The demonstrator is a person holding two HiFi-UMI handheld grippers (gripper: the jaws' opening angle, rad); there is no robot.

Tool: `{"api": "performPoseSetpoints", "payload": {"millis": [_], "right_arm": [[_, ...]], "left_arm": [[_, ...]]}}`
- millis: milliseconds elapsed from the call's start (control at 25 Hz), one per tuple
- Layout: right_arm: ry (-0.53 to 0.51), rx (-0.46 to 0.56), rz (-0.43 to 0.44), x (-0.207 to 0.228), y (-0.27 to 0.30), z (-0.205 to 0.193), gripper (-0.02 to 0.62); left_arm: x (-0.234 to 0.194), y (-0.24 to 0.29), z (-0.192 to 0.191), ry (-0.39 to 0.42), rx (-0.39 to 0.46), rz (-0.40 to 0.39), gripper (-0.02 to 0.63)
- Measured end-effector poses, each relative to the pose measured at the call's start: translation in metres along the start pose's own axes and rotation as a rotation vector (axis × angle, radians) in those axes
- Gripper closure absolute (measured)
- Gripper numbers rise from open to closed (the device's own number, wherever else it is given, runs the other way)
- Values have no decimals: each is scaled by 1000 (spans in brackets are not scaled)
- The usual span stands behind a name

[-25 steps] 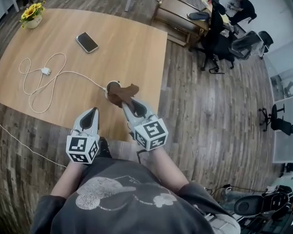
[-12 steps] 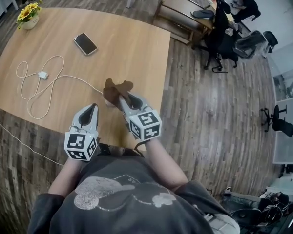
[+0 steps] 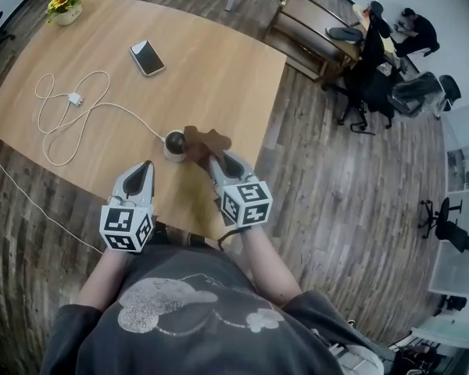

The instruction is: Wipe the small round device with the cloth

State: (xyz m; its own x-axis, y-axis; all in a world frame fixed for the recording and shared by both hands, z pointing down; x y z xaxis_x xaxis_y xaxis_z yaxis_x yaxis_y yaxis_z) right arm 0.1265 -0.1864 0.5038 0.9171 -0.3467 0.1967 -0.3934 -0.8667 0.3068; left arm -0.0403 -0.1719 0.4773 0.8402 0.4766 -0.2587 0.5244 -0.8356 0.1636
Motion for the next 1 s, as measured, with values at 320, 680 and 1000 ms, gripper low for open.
{"api": "performPoseSetpoints", "payload": {"millis": [320, 680, 1000], "right_arm": [[-58, 153, 262, -68, -11, 36, 532], [-86, 32, 307, -95, 23, -7, 532], [-107, -82, 210, -80, 41, -50, 532]], "left_arm": [[-3, -12, 3, 0, 39, 80, 588], [-21, -23, 1, -12, 37, 135, 588], [-28, -27, -10, -20, 2, 132, 588]]}}
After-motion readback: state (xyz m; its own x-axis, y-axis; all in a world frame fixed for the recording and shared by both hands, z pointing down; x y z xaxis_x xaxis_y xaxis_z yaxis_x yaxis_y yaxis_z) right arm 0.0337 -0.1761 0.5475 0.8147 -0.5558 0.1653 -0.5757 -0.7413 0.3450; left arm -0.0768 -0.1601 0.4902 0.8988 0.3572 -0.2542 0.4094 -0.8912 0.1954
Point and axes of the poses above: the fingertips, and each gripper's own axes: y forward along the fingers, x to its right, z out of its top, the point moved 1 cm from there along -y, backward along the fingers, and after that the axes turned 8 degrees about x, right-handed, at the moved point
